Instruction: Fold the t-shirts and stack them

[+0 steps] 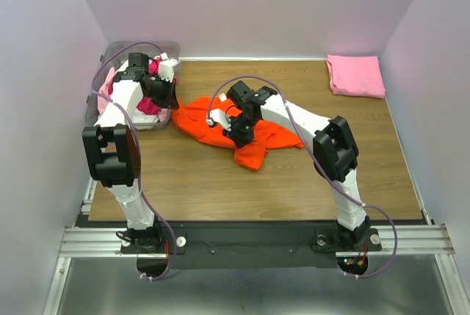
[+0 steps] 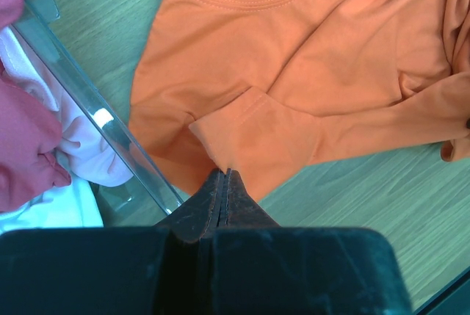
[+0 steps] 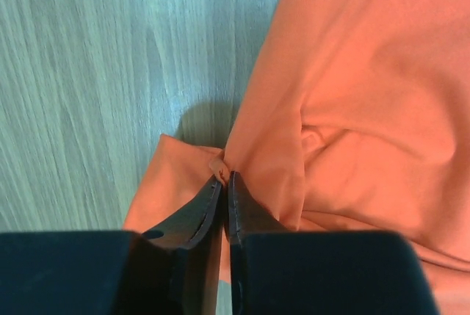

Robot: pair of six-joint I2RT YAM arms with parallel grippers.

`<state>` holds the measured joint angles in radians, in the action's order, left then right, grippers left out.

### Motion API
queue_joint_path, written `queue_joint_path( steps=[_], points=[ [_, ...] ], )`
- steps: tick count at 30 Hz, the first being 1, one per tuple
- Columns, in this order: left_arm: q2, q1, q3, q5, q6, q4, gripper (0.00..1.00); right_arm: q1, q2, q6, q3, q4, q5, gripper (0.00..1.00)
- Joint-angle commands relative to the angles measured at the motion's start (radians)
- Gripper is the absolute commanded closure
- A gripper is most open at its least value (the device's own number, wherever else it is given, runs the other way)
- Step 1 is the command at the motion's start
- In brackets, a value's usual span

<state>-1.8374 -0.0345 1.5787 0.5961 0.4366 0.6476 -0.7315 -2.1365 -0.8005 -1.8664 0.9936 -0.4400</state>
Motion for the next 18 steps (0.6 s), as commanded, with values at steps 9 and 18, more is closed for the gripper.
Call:
queue_joint_path(
  steps=[9, 18],
  points=[
    [0.0, -0.005, 0.033, 0.033, 0.004, 0.011, 1.0, 0.006, 0.041, 0.007, 0.012, -0.003, 0.014, 0.85],
    [-0.008, -0.005, 0.043, 0.034, 0.002, 0.014, 1.0, 0.009, 0.052, 0.018, 0.0, -0.006, 0.006, 0.71]
  ],
)
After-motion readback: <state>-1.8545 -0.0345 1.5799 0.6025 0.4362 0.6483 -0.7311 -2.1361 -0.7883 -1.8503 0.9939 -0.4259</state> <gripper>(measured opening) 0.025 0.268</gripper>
